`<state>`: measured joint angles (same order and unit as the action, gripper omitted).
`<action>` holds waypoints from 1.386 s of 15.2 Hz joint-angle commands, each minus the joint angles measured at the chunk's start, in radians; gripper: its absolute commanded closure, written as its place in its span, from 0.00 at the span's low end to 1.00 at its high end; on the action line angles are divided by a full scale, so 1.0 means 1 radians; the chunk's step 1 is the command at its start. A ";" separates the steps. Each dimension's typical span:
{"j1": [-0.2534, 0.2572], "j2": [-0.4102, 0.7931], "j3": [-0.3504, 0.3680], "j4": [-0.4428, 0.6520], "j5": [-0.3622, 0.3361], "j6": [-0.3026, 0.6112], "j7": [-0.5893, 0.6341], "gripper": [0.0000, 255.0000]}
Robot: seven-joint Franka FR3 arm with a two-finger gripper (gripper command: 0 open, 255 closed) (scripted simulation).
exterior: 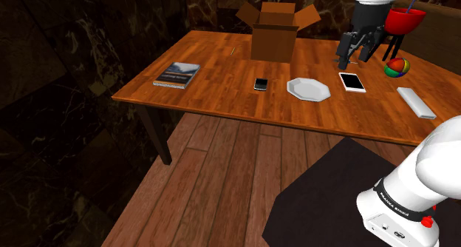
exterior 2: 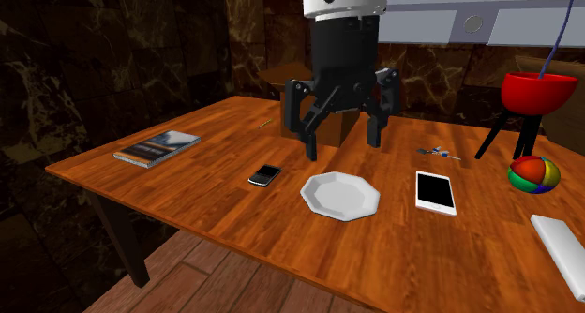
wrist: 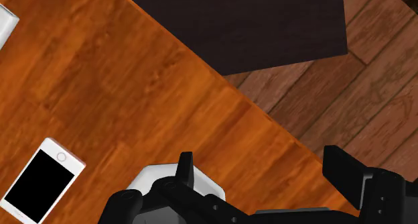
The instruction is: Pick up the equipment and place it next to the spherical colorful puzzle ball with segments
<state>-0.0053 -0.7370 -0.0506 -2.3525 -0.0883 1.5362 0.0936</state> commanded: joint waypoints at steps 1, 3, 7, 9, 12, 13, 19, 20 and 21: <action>0.000 0.000 0.000 0.000 0.000 0.000 0.000 0.00; -0.004 0.059 0.009 0.001 0.017 0.062 0.042 0.00; -0.011 0.188 0.023 0.020 0.046 0.180 0.121 0.00; -0.015 0.256 0.029 0.038 0.058 0.234 0.158 0.00; -0.020 0.362 0.036 0.076 0.075 0.310 0.211 0.00; -0.022 0.398 0.038 0.092 0.080 0.334 0.228 0.00; -0.030 0.617 0.041 0.211 0.108 0.451 0.322 0.00; -0.032 0.654 0.040 0.236 0.112 0.467 0.336 0.00; -0.033 0.691 0.039 0.261 0.117 0.482 0.350 0.00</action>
<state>-0.0365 -0.0798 -0.0102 -2.1106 0.0240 1.9995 0.4287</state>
